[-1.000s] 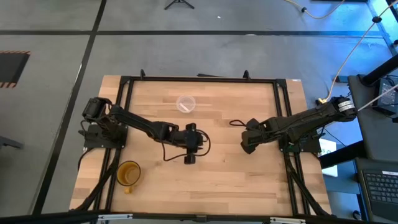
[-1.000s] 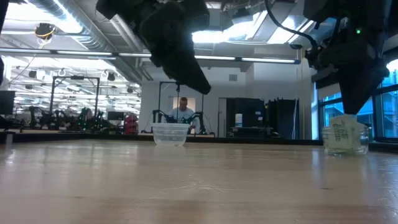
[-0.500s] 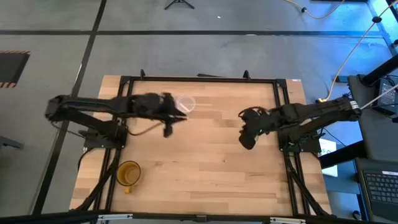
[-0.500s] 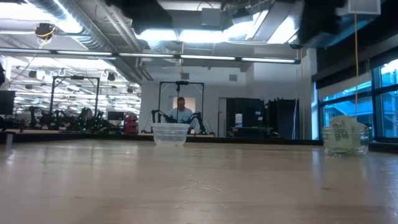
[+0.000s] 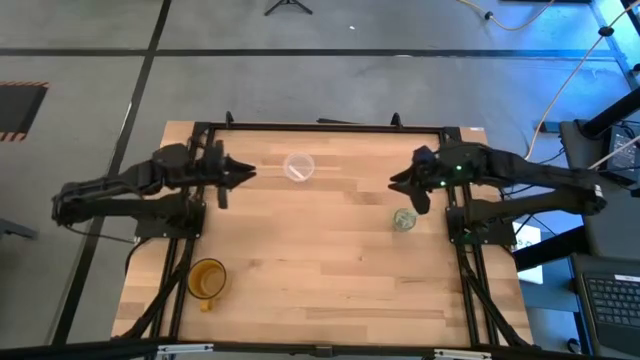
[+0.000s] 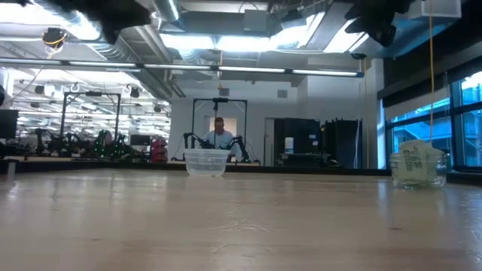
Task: Pick and place Stevia / Truvia into bins
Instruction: Return to Home Position
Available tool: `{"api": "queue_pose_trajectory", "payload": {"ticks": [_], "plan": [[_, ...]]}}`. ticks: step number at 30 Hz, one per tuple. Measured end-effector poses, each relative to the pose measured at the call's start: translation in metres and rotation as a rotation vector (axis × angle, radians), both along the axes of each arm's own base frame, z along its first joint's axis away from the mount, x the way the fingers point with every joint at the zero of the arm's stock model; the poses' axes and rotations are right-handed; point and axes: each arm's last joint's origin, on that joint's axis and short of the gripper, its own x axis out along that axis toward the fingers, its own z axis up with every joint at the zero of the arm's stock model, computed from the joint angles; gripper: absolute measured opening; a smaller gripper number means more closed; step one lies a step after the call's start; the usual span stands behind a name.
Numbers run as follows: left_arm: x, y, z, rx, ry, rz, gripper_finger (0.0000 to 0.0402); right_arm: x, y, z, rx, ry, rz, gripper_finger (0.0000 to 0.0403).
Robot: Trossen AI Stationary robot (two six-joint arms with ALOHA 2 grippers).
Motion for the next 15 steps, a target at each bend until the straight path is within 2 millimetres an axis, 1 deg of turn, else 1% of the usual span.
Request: {"api": "queue_pose_trajectory", "payload": {"ticks": [3,6,11,15], "plan": [[-0.018,-0.001,-0.010,-0.027,-0.058,0.034,0.0072,-0.012,0.001,-0.007,0.020,-0.066,-0.016,0.0133],[-0.031,-0.003,-0.020,-0.060,-0.110,0.054,0.0072,-0.024,0.002,-0.017,0.029,-0.156,-0.022,0.0133],[-0.045,-0.007,-0.030,-0.064,-0.184,0.058,0.0072,-0.044,0.005,-0.034,0.011,-0.299,-0.018,0.0133],[-0.053,-0.009,-0.038,-0.048,-0.216,0.074,0.0072,-0.061,0.006,-0.042,-0.013,-0.393,-0.011,0.0133]]}}
